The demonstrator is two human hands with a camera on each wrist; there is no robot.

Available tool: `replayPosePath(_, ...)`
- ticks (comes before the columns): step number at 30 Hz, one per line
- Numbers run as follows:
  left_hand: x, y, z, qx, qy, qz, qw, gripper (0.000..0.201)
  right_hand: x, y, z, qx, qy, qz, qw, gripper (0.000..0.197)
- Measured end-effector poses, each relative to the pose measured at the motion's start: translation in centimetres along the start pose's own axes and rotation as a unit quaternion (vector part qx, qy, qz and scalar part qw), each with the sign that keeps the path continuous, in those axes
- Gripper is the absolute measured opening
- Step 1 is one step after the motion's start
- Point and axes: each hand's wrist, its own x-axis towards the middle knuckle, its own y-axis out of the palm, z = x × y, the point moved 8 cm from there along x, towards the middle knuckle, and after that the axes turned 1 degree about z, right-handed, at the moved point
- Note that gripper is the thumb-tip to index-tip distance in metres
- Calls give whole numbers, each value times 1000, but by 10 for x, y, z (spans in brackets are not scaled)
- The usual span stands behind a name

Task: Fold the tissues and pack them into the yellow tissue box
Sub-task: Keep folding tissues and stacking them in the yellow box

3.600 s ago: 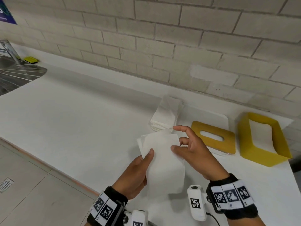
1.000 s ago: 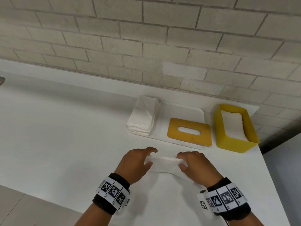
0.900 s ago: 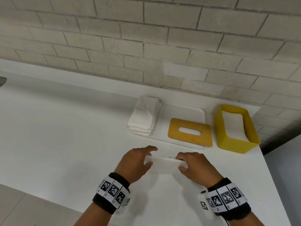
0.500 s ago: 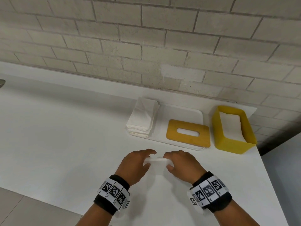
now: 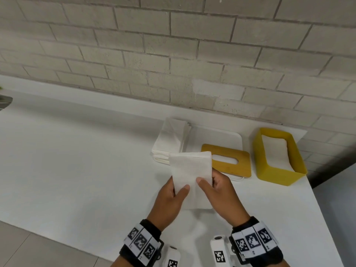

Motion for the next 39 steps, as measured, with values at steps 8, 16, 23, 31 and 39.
replayPosePath(8,-1,21,-15,60,57,-64,995,28,-10,-3,-13,81,-1,-126,989,32)
replayPosePath(16,-6,17,12,98,14,-58,993,32,-19,-2,-43,76,43,-146,985,25)
replayPosePath(23,-11,10,18,101,-8,-64,993,24,-21,-1,-56,58,54,-102,992,27)
replayPosePath(31,-14,28,19,-372,-177,-48,910,29,-39,-23,-60,119,96,-19,988,29)
replayPosePath(39,-12,62,23,-393,-216,-56,892,37,-60,-46,-61,193,120,-113,967,31)
